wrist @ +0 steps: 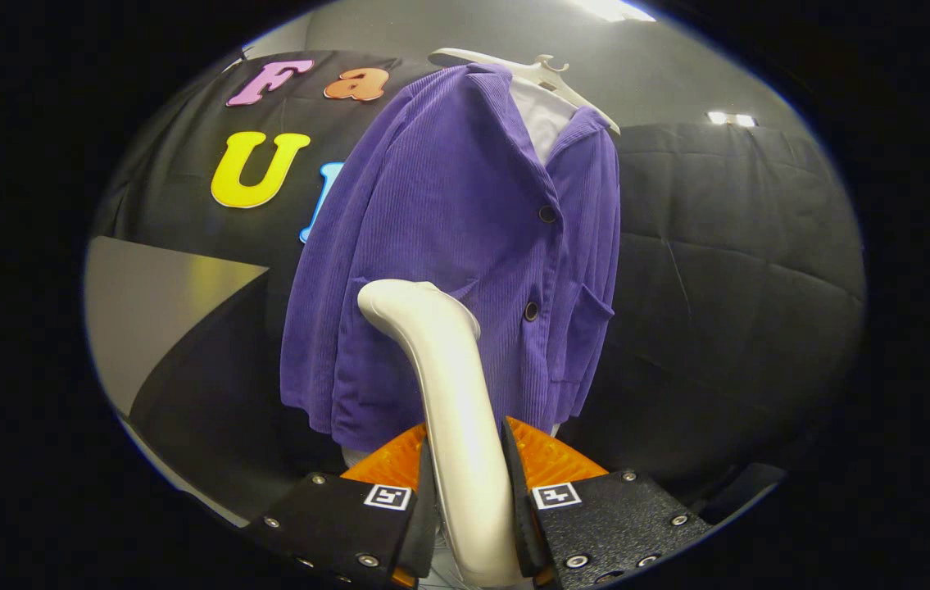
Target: Iron the clothes twice with a garment steamer, once on the left side and once on the right side.
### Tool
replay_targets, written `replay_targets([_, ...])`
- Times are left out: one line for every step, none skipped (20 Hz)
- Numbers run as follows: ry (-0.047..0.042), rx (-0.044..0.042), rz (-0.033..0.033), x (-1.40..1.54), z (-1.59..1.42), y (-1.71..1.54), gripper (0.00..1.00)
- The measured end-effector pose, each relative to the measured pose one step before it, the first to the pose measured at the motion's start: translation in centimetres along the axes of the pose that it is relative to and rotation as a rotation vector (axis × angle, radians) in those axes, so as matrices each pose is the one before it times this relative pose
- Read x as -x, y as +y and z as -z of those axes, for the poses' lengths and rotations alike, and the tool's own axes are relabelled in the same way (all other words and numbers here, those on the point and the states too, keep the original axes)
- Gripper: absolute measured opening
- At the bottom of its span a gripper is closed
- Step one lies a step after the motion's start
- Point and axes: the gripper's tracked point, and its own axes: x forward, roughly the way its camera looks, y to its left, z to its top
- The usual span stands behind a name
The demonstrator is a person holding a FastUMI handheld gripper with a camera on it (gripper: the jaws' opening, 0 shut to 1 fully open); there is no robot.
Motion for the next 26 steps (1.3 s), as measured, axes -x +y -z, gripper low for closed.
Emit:
replay_targets([0.00909,-0.00048,0.00026,0.095,0.518,0.023,0.39])
replay_targets([0.00937,-0.00326,0.00016,0.092,0.496,-0.090,0.39])
replay_targets([0.00924,-0.00384,0.00144,0.000,0.393,-0.055,0.39])
replay_targets([0.01238,-0.00296,0.00273,0.123,0.436,-0.058,0.39])
replay_targets([0.00925,-0.00280,0.00162,0.101,0.485,-0.070,0.39])
replay_targets([0.00732,-0.00382,0.00205,0.096,0.192,-0.108,0.39])
replay_targets([0.00537,-0.00359,0.00395,0.135,0.205,-0.258,0.39])
replay_targets([0.00551,-0.00230,0.00758,0.330,0.138,-0.344,0.39])
replay_targets([0.00232,-0.00177,0.01026,0.439,0.270,-0.513,0.39])
replay_targets([0.00030,-0.00257,0.00824,0.386,-0.067,-0.494,0.39])
replay_targets([-0.00041,-0.00219,0.00749,0.243,-0.208,-0.559,0.39])
replay_targets([-0.00307,-0.00261,0.01068,0.352,-0.288,-0.629,0.39])
replay_targets([-0.00321,-0.00864,0.01200,0.277,-0.344,-0.735,0.39])
replay_targets([-0.00459,-0.01508,0.00965,0.365,-0.562,-0.790,0.39])
replay_targets([-0.00773,-0.01765,0.00984,0.339,-0.651,-0.714,0.39])
replay_targets([-0.01133,-0.01859,0.01193,0.315,-0.866,-0.797,0.39])
replay_targets([-0.01389,-0.01768,0.01089,0.288,-0.855,-0.866,0.39])
replay_targets([-0.01619,-0.01447,0.00936,0.225,-1.132,-0.650,0.39])
replay_targets([-0.01595,-0.01266,0.00946,0.073,-1.000,-0.827,0.39])
replay_targets([-0.01722,-0.00752,0.00979,0.044,-1.180,-0.653,0.39])
replay_targets([-0.01921,-0.00614,0.01110,-0.028,-1.318,-0.666,0.39])
replay_targets([-0.01886,-0.00505,0.01338,-0.084,-1.414,-0.539,0.39])
replay_targets([-0.02268,-0.00579,0.01088,-0.325,-1.456,-0.608,0.39])
replay_targets([-0.02014,-0.00515,0.00961,-0.306,-1.414,-0.421,0.39])
replay_targets([-0.01999,-0.00148,0.01305,-0.413,-1.302,-0.490,0.39])
replay_targets([-0.02004,-0.00168,0.01455,-0.554,-1.309,-0.384,0.39])
